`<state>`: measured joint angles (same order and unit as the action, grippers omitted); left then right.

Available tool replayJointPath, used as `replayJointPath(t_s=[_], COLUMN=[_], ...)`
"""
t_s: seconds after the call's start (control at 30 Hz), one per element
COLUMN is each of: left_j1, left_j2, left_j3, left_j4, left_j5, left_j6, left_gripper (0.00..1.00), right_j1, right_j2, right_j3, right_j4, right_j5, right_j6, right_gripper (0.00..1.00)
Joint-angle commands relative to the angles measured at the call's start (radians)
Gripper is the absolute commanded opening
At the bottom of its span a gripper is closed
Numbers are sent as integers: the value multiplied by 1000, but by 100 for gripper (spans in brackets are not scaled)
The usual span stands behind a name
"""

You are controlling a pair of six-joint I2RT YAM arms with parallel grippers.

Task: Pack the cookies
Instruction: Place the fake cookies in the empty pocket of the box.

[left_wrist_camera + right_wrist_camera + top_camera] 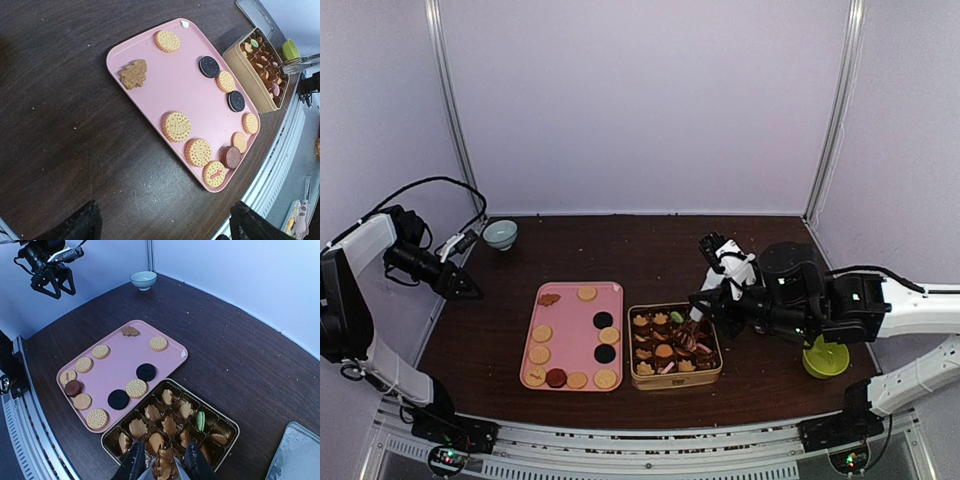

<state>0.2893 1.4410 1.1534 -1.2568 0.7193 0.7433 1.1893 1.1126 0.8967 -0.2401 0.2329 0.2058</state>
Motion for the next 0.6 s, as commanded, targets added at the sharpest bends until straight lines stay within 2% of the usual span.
replayJointPath(t_s=[0.0,0.33,0.47,0.57], left_j1=[7,7,8,8], left_j2=[8,5,8,5], left_j3=[25,30,37,39], left_j4=[2,1,-6,-9], left_j5=[27,21,26,26], left_j6=[-6,-14,-15,-13], left_gripper=[91,92,92,92], right_j1=[5,5,5,4], right_j2=[-46,-54,-48,-40], right_j3=[-32,-54,-59,-59], right_j4=[-58,-103,-92,-94], right_j5=[7,25,22,17], right_j6=[21,-21,-23,-24], right_gripper=[6,9,14,22])
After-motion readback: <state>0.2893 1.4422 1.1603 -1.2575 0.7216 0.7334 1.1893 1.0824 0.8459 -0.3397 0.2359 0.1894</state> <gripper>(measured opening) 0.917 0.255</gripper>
